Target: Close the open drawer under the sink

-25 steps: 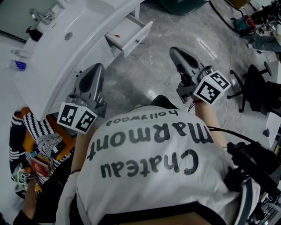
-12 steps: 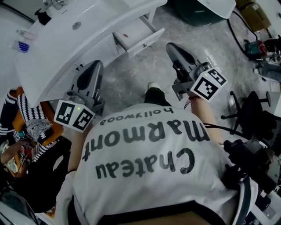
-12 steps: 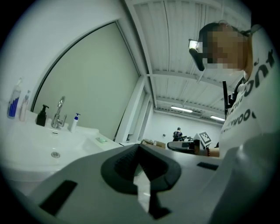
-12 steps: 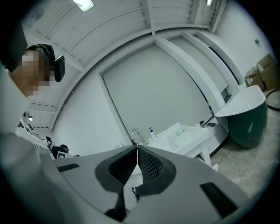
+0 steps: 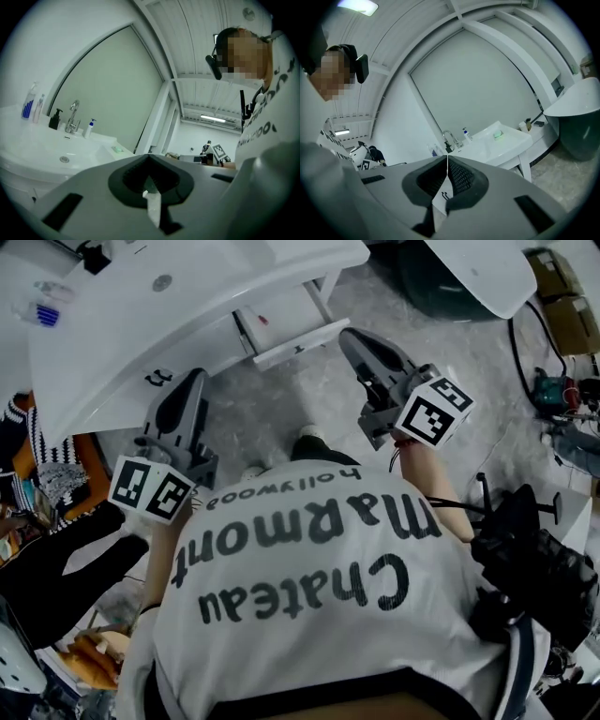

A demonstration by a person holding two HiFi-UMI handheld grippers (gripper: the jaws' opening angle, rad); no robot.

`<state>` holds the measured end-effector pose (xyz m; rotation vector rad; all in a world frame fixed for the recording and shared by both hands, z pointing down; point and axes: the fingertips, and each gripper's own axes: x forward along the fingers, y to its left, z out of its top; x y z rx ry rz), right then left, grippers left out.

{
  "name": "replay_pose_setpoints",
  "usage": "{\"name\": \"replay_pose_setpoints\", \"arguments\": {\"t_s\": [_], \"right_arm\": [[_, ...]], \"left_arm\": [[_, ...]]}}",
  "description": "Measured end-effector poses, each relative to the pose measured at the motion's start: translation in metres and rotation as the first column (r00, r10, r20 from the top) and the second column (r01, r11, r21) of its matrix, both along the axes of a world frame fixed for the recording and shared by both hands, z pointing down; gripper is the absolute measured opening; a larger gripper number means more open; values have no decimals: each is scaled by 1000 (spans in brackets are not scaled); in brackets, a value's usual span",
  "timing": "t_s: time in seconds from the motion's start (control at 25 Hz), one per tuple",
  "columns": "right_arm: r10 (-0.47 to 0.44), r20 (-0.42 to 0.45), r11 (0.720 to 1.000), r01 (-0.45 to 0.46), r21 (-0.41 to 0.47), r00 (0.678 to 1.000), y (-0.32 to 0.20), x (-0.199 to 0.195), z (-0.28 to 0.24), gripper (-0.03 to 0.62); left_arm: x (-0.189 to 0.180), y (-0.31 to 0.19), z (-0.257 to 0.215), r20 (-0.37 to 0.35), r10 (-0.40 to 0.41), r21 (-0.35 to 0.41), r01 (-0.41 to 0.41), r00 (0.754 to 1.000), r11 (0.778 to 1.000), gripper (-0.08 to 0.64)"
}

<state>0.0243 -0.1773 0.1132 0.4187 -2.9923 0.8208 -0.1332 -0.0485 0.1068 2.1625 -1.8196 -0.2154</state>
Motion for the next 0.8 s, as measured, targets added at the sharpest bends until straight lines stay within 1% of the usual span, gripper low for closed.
{"name": "replay_pose_setpoints", "arguments": {"t_s": [0.12,0.28,0.36,0.48,0.6,0.8], "right_arm": [[-39,-19,999,39,-16,999,-22,8,7,12],[-98,-6,995,98,-36,995,-45,9,14,12],[-126,-20,992,126,-28,992,-54,6,22,14],[-172,-68,985,172,-3,983,-61,1,43,14],[-206,-76,979,204,-22,976,-66,-4,68,14],[-241,-71,967,234,-103,968,-66,-12,112,14]], "left_arm": [[12,-14,0,-18,-42,4,42,999,999,8],[25,-19,-1,-14,-116,21,117,993,993,8],[27,-17,-2,-4,-176,42,176,984,983,8],[30,-13,-1,8,-252,63,251,968,966,8],[35,-12,13,25,-278,35,277,960,960,8],[35,-13,46,58,-315,-54,318,947,947,8]]}}
